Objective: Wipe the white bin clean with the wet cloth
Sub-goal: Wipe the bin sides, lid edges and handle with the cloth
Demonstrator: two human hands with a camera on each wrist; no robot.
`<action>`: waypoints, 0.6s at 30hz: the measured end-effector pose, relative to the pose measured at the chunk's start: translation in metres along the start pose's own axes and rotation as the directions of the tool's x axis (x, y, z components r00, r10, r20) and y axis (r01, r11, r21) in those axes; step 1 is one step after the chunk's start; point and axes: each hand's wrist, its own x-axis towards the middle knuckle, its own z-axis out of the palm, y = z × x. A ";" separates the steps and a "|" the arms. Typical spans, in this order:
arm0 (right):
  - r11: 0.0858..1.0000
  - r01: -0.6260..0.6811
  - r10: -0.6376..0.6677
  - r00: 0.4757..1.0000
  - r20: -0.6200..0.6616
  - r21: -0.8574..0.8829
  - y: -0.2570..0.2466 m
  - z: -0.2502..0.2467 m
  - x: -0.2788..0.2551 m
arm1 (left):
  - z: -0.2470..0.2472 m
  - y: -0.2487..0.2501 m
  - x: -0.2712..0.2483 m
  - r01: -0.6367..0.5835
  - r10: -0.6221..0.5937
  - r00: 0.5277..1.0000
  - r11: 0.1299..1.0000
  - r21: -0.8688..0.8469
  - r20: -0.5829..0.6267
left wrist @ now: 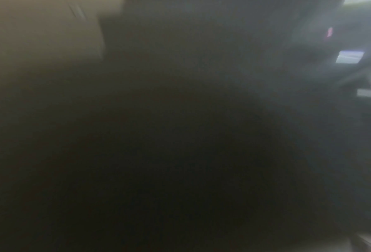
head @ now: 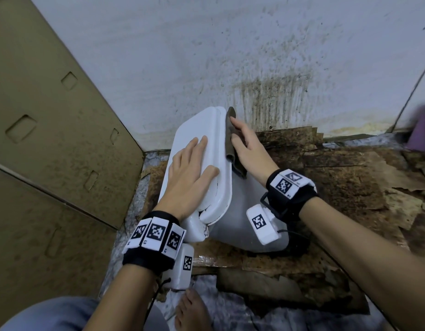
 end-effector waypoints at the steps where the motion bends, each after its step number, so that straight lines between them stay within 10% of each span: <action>1: 1.000 0.010 -0.010 1.000 -0.009 -0.018 -0.001 0.001 -0.005 | 0.000 0.001 0.000 -0.005 0.005 1.000 1.000 0.001 0.002; 18: 0.991 0.125 -0.113 0.969 -0.221 0.040 0.001 0.043 -0.116 | 0.000 0.002 -0.002 -0.001 0.001 1.000 1.000 -0.005 0.007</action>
